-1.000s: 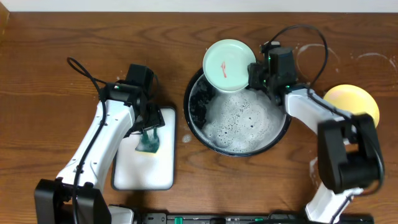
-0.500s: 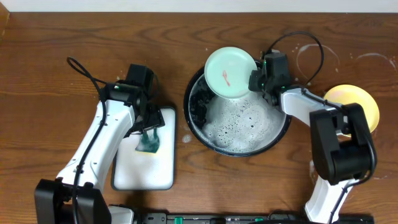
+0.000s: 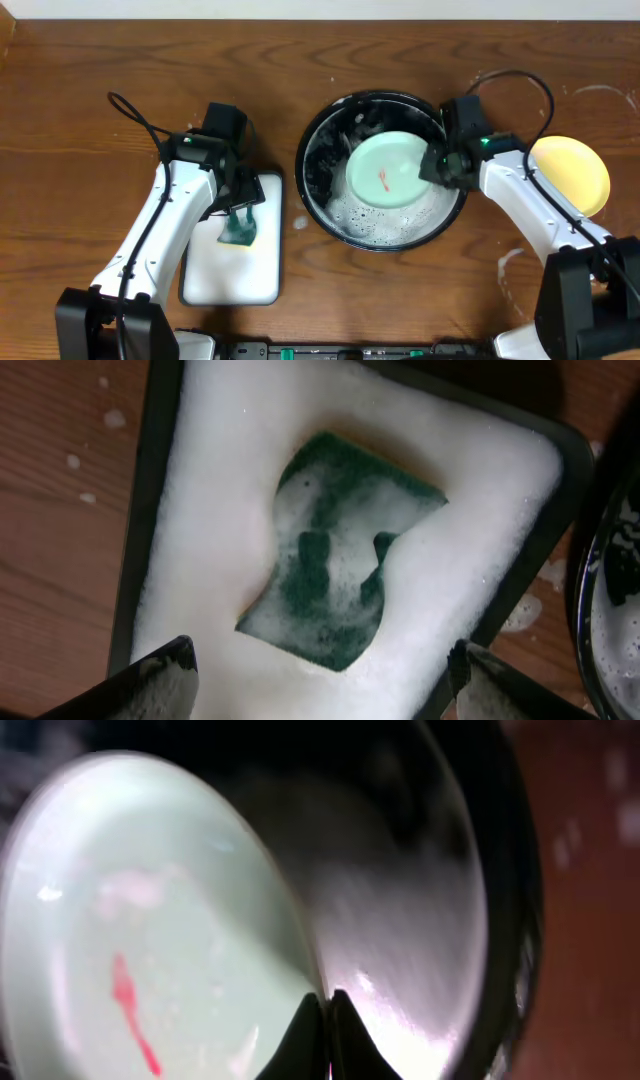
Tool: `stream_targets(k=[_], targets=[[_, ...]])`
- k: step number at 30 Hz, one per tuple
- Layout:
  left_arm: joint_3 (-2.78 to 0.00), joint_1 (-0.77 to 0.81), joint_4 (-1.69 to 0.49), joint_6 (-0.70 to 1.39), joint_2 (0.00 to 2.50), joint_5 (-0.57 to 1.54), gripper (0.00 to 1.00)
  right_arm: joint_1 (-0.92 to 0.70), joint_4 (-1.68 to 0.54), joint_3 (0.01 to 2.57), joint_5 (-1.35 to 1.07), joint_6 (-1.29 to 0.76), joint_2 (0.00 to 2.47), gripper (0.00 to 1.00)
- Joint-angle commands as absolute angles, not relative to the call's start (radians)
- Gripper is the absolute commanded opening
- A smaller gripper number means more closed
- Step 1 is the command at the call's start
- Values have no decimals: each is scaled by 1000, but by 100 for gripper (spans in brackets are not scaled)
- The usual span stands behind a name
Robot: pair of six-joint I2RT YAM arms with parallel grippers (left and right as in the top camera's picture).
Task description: Clean dirty plates on tray and stack at the side
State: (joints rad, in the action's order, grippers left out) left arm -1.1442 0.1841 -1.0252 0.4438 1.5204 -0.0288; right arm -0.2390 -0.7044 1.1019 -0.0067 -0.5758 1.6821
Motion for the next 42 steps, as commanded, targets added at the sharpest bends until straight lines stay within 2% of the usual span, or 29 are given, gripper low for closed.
stream_targets(k=[1,2,4,8,10,11,14,18,23,27,30,36,42], targets=[[-1158,181,-1031,438,1517,-33,81,-248,-736,1089,-35,-677,1689,39],[-1158,181,-1031,438,1517,-33,81,-250,-743,1089,-35,-676,1689,52],[-1158,181,-1031,438,1517,-33,81,-250,-738,1089,-34,-668,1689,56],[-1158,181,-1031,438,1517,-33,81,-232,-630,1089,-35,-445,1689,40],[-1158,181,-1031,438,1517,-33,81,-221,-580,1089,-35,-262,1689,42],[-1158,181,-1031,438,1517,-33,81,-216,-575,1089,-34,-182,1689,47],[-1158,181,-1031,438,1517,-33,81,-202,-579,1085,-34,-86,1693,42],[-1158,181,-1031,438,1517,-33,81,-183,-553,1084,-37,-62,1751,35],[-1158,181,-1030,439,1517,-33,81,-182,-532,1084,-130,-2,1841,33],[-1158,181,-1027,439,1517,-33,81,-179,-534,1084,-128,-2,1893,20],[-1158,181,-1028,459,1517,-33,81,-178,-534,1084,-126,-14,1898,1],[-1112,181,-968,493,1518,-33,81,-164,-536,1084,-75,-159,1895,1],[-994,181,-842,490,1533,-128,79,-157,-542,1084,-76,-186,1895,1]])
